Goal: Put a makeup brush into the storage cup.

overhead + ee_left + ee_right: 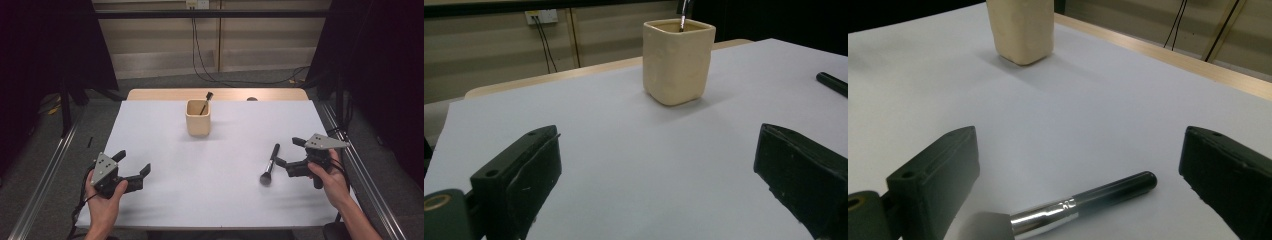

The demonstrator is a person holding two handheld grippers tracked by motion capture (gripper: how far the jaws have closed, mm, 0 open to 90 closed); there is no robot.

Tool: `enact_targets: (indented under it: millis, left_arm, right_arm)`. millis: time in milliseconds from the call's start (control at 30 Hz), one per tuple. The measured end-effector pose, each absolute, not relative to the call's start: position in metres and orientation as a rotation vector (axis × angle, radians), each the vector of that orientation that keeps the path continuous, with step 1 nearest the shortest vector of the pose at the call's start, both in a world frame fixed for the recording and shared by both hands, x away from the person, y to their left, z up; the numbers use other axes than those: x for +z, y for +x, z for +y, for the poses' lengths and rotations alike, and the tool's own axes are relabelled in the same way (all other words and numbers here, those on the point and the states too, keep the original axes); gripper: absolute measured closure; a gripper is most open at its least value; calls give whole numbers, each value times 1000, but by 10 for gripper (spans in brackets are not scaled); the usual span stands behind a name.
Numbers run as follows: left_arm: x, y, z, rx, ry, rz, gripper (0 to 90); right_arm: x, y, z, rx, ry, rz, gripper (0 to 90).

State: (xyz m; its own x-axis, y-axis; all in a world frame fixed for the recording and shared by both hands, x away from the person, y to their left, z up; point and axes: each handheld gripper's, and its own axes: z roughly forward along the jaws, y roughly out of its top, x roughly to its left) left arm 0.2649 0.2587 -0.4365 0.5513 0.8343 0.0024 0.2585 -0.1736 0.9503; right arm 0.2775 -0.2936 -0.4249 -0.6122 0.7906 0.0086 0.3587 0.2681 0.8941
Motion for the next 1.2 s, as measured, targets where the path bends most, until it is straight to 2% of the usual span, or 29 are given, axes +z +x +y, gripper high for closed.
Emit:
enact_targets:
  millis: [500, 700, 800, 867, 1200]
  left_arm:
    - [-437, 262, 260, 675, 1719, 919, 48]
    - [-437, 262, 260, 667, 1721, 918, 49]
    - [-437, 262, 260, 668, 1723, 915, 49]
    - [-437, 262, 260, 669, 1719, 918, 49]
    - [-436, 265, 260, 670, 1713, 919, 49]
  right_arm:
    - [-421, 316, -290, 1169, 993, 2270, 13]
    - [-418, 325, -282, 1081, 951, 2369, 16]
    - [-416, 330, -279, 1021, 919, 2412, 46]
    - [-415, 332, -278, 992, 899, 2451, 26]
    - [-412, 346, -280, 934, 852, 2611, 41]
